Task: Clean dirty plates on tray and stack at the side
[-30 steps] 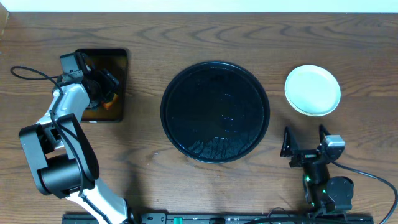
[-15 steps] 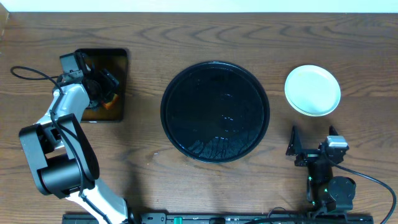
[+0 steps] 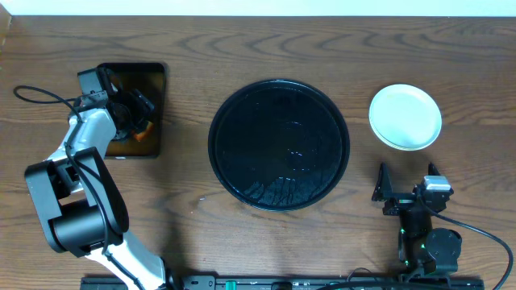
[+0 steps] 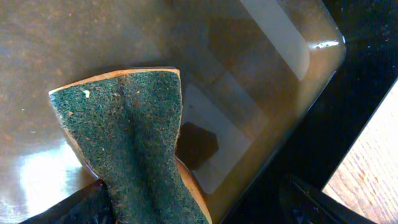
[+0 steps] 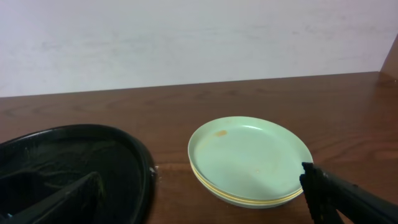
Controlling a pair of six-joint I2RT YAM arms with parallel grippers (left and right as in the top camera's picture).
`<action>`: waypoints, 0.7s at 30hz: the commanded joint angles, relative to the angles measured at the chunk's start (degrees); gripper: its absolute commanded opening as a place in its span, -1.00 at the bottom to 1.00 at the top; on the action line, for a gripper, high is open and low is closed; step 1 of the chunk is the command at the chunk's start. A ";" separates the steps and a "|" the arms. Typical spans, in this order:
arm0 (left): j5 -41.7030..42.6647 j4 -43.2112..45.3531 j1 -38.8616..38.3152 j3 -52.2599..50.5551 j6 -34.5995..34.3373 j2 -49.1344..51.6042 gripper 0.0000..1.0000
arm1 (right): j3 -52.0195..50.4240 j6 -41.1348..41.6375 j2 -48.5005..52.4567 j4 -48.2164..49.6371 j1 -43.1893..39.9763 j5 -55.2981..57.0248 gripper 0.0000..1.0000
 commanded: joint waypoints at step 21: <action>-7.43 -0.13 -0.02 0.50 1.44 -1.33 0.64 | -0.09 -0.83 -0.42 -0.20 -0.42 0.68 0.98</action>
